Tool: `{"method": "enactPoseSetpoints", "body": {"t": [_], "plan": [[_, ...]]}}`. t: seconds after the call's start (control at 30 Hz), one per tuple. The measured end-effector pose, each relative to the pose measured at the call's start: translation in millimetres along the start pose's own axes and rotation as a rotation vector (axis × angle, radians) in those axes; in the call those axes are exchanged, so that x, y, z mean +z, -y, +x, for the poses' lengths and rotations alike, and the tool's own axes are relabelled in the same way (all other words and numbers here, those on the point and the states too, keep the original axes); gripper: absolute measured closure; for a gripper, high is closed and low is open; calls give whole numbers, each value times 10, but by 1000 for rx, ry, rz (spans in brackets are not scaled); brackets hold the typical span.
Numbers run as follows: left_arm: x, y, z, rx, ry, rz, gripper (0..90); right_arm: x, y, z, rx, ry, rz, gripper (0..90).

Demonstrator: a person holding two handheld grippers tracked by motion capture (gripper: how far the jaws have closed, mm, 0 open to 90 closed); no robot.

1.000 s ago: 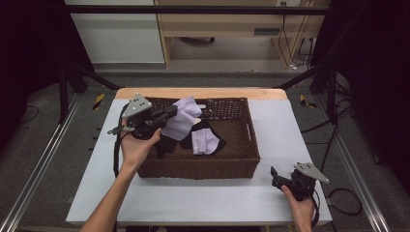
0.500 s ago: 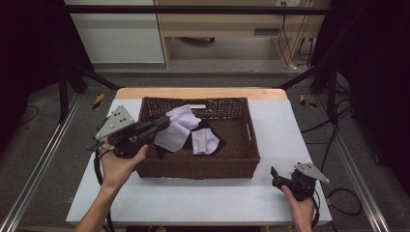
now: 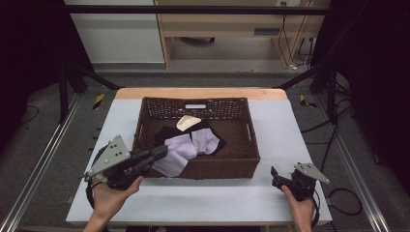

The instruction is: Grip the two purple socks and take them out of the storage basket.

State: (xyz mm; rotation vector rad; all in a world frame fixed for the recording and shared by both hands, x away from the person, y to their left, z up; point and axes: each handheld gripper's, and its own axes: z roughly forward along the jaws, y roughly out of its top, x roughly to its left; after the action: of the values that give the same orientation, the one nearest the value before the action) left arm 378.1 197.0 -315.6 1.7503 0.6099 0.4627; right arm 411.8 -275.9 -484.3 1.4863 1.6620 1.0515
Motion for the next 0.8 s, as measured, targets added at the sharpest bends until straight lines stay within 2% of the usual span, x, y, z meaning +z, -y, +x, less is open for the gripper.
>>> {"method": "enactPoseSetpoints", "body": {"t": [0.13,0.3,0.63,0.8], "plan": [[-7,174,-45,-10,12,33,888,-2,2,0,-2,0,-4,41],[55,442,-99,-19,26,117,888,-2,1,0,-2,0,-5,41],[290,909,-128,-58,45,276,887,-1,1,3,-4,-1,1,41],[474,1141,-102,-56,36,375,886,-3,2,4,-7,-2,-2,41]]}}
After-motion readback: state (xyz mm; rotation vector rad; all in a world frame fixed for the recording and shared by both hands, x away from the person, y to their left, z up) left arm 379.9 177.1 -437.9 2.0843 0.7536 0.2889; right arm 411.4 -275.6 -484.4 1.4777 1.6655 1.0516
